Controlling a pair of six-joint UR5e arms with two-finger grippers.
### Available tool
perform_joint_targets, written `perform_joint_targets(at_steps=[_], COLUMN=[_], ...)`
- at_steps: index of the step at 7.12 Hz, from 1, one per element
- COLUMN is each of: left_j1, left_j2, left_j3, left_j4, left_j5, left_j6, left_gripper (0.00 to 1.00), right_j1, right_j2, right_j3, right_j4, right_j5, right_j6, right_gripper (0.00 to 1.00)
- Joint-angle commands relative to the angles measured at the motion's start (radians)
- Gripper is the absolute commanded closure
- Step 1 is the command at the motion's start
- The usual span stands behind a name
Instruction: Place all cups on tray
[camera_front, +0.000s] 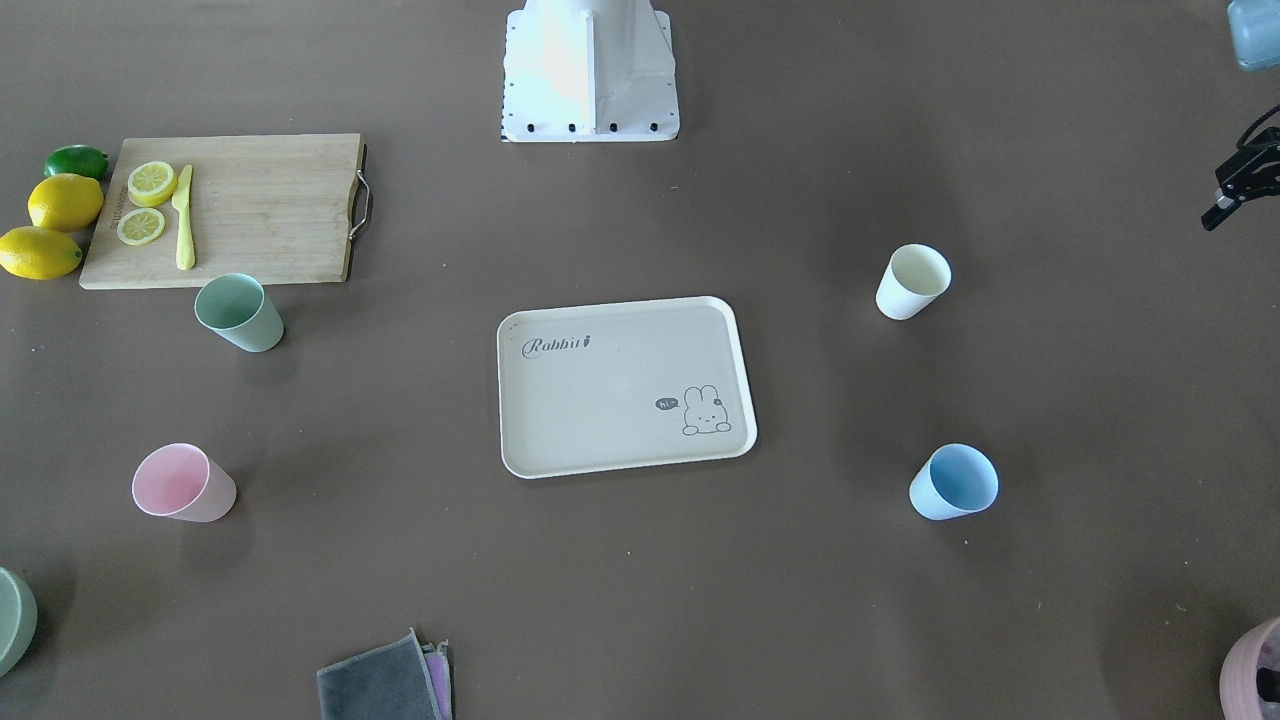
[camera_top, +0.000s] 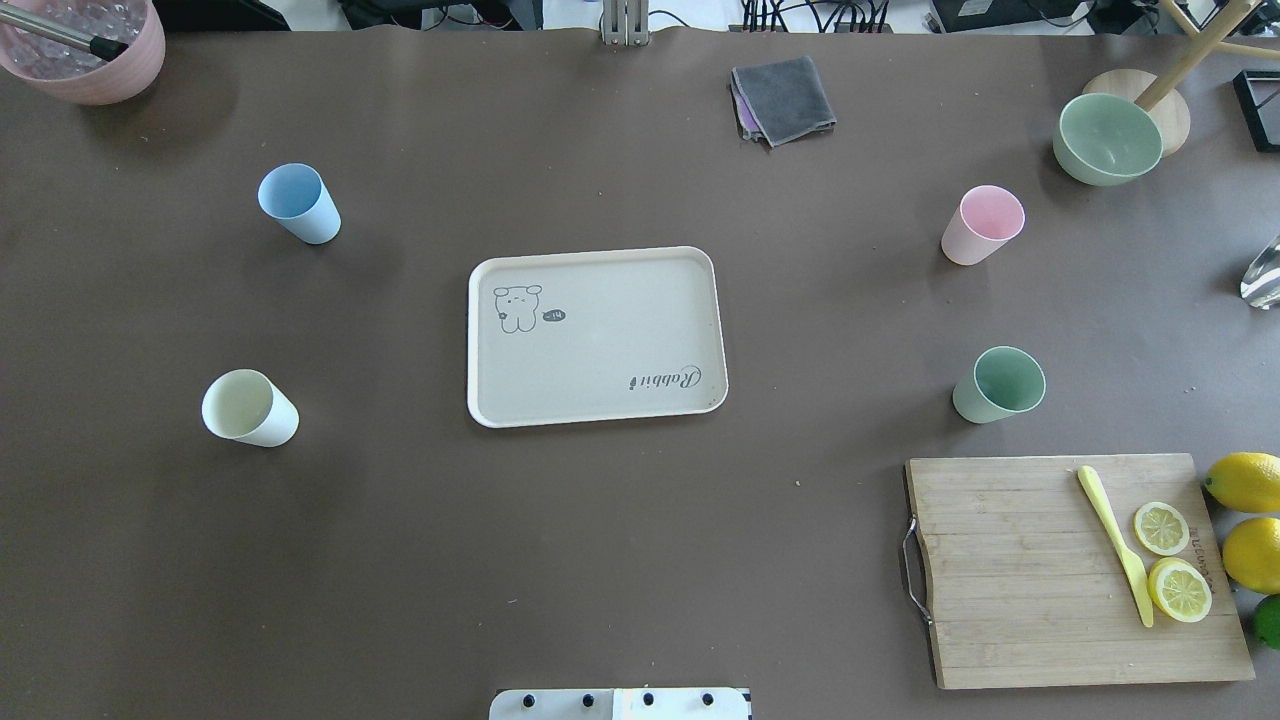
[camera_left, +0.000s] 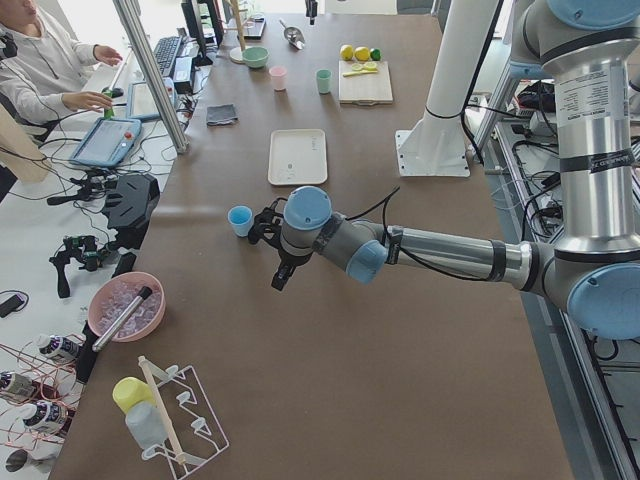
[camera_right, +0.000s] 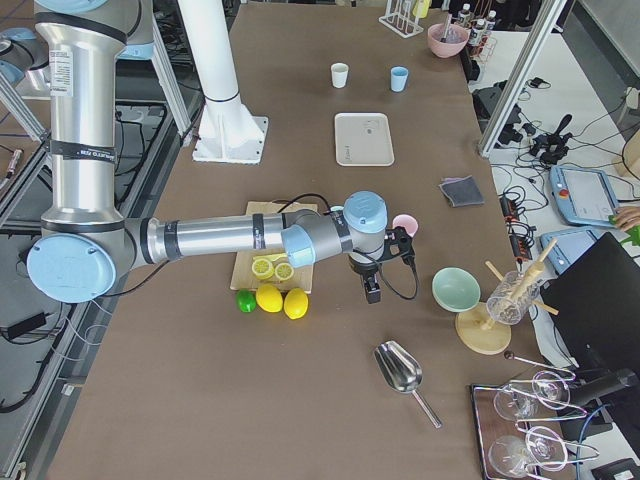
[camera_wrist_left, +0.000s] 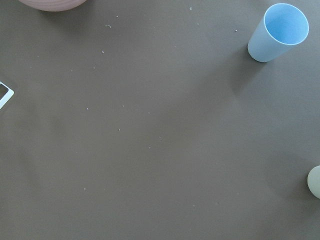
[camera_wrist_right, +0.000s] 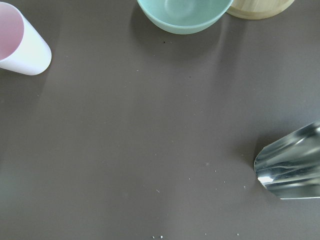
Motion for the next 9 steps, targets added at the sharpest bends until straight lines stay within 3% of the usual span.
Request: perform_joint_targets(at_steps=[1, 3, 6, 7, 9], left_j1=[0.003, 0.005, 0.032, 0.052, 0.052], left_j2=[-0.007, -0.016, -0.046, -0.051, -0.051], left_j3=[0.044, 0.043, 0.040, 0.044, 0.044], left_j4=[-0.003, -0.003, -0.003, -0.001, 0.002], left_j5=[0.004, 0.019, 0.028, 0.031, 0.031], left_j6=[0.000, -0.012, -0.130, -0.145, -0.147], left_gripper=[0.03, 0.02, 0.02, 0.02, 0.02], right_j1=[-0.036, -0.055, -0.218, -0.284, -0.389], right_j2=[0.000, -0.017, -0.004, -0.001, 0.071], right_j3=[0.017, 0.046, 0.153, 0.179, 0.137], right_j4=[0.014, 0.036, 0.036, 0.037, 0.036], right_j5=[0.049, 0.074, 0.031, -0.024, -0.062], right_j6=[-0.001, 0.061, 0.324, 0.392, 0.550], right_gripper=[0.00, 0.00, 0.03, 0.12, 0.16])
